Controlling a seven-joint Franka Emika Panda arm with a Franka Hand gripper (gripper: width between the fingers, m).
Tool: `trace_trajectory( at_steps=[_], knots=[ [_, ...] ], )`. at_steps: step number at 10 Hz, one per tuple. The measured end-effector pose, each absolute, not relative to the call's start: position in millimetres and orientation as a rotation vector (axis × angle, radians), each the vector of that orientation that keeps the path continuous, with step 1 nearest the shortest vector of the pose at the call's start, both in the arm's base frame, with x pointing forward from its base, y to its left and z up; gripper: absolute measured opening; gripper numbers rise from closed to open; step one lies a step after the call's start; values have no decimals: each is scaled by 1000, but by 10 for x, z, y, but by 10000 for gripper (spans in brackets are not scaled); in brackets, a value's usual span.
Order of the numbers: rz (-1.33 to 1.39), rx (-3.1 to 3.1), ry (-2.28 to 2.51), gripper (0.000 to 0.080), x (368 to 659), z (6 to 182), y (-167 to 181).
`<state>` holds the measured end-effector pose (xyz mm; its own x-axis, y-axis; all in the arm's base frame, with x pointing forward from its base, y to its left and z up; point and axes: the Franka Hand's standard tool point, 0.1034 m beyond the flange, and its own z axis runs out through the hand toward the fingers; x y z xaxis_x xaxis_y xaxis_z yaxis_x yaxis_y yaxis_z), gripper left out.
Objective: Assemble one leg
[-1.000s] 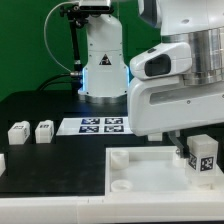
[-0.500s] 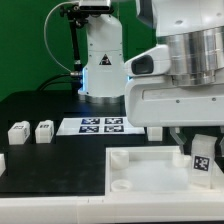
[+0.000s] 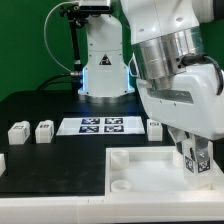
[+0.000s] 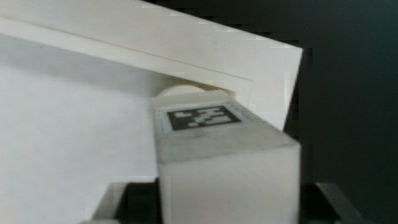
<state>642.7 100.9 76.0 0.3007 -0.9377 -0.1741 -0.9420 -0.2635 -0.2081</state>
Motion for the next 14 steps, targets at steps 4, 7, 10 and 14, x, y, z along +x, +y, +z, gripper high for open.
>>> trace_trajectory(
  at_steps=[4,7,10,14],
  knots=[
    [-28,-2691,1139,621,6375,727,1155],
    [-81,-2882,630,649,6383,732,1174],
    [-165,-3016,-77,648,6452,786,1081],
    [-164,-3016,-7,288,6448,777,1096]
  ],
)
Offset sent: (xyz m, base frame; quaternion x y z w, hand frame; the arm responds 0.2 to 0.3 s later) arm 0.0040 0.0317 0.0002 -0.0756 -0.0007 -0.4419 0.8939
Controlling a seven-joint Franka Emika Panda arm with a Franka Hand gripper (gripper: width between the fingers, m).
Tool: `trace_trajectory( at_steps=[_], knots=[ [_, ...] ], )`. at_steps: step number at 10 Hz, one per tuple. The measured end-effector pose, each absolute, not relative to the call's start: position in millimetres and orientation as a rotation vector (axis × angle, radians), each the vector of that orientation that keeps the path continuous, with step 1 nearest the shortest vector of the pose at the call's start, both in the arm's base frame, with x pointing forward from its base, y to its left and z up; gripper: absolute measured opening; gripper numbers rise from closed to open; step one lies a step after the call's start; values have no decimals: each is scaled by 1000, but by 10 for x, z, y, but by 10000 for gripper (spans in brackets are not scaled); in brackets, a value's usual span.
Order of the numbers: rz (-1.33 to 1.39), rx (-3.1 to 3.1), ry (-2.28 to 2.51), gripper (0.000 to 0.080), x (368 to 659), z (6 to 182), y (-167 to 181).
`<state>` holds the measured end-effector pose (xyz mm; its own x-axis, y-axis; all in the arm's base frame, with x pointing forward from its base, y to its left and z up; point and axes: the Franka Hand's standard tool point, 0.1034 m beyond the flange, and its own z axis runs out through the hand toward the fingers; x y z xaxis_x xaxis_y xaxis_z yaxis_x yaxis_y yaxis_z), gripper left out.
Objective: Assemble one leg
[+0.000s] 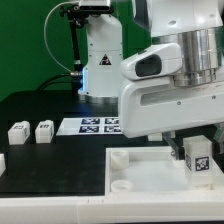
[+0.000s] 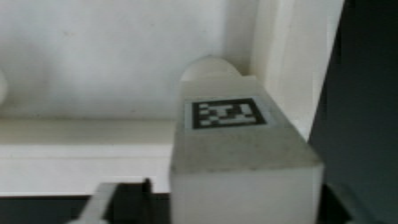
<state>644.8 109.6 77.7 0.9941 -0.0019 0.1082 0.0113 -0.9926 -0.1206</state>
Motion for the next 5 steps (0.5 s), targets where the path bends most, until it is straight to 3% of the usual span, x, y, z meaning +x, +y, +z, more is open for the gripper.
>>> trace_trajectory(
  at_steps=[5],
  knots=[
    [-71,-2759,1137,292,6427,756,1033]
  ],
)
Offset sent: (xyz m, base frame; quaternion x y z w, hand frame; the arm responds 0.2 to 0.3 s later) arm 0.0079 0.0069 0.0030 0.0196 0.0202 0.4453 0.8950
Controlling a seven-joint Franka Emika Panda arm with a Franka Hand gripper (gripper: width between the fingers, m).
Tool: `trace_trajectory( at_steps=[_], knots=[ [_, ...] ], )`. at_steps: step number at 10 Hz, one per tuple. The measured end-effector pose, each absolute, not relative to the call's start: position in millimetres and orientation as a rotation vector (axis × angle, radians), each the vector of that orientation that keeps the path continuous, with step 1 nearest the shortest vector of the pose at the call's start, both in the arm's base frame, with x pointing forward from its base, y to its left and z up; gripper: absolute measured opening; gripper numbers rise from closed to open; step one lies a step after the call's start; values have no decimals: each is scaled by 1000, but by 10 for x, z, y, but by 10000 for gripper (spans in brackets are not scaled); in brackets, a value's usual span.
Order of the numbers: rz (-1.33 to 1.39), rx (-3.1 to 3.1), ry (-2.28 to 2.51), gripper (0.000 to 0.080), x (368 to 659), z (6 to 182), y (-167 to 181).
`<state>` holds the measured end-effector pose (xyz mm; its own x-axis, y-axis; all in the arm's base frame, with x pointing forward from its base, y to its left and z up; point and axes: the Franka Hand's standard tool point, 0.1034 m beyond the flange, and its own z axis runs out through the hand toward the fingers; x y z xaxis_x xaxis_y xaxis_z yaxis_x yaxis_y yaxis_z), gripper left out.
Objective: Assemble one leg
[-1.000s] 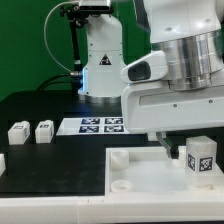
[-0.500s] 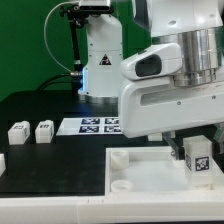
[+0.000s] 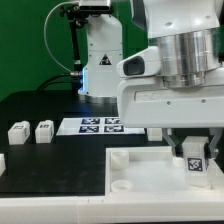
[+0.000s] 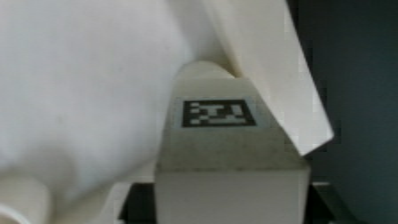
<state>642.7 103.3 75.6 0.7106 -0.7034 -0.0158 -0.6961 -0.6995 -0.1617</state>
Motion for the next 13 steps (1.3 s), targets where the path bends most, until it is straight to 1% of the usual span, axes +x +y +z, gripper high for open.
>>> trace_trajectory(
  at_steps=[1,2,3,5,6,7,8,9,10,11,13],
  knots=[
    [-24,-2661,1351,292,6414,761,1036],
    [60,-2446,1691,292,6402,778,1027],
    [113,-2256,1915,294,6392,769,1024],
    [130,-2193,1984,294,6384,758,1036],
    [123,-2239,1927,294,6384,758,1037],
    [123,-2241,1926,502,6383,758,1043],
    [92,-2377,1755,502,6391,767,1081],
    [24,-2587,1435,617,6397,762,1173],
    [-4,-2700,1216,641,6368,743,1258],
    [-12,-2731,1147,641,6371,742,1231],
    [-46,-2860,797,648,6372,741,1220]
  ],
)
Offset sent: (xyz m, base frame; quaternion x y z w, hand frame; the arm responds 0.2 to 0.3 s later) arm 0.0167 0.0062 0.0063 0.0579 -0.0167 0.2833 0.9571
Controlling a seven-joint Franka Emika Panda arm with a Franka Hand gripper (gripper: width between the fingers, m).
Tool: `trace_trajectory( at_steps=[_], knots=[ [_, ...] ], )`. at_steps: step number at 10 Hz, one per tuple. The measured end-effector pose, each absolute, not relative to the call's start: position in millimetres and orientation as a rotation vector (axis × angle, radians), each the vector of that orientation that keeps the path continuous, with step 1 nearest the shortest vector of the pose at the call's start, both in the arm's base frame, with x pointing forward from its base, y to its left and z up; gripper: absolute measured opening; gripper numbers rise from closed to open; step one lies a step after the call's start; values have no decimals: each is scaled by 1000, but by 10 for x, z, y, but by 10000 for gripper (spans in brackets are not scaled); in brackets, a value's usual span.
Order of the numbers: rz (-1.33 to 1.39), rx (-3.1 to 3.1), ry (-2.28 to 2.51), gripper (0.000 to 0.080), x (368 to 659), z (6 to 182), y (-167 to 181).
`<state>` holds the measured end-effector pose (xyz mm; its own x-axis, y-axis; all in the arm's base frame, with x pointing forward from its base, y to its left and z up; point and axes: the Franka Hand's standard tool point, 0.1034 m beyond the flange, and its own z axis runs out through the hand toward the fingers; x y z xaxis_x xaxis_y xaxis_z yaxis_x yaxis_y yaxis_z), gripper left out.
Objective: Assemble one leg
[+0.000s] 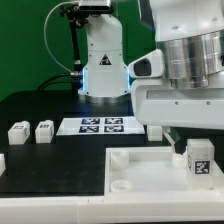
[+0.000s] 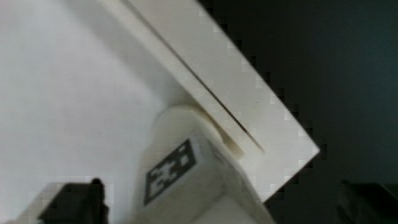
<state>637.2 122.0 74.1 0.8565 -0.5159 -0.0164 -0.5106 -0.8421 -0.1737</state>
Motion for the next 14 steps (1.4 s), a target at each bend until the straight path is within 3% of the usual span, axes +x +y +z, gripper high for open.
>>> trace_trajectory(
  at_steps=[3,4,5,6,7,8,11,14],
  knots=[
    [-89,-3046,9,649,6403,781,1155],
    [-82,-3036,128,649,6398,778,1174],
    [-83,-3037,123,533,6399,778,1169],
    [-76,-3023,232,533,6398,778,1179],
    [-64,-2995,430,352,6397,779,1186],
    [-53,-2960,619,301,6400,782,1172],
    [63,-2628,1433,301,6415,795,1128],
    [172,-2264,1947,299,6403,790,1181]
  ],
)
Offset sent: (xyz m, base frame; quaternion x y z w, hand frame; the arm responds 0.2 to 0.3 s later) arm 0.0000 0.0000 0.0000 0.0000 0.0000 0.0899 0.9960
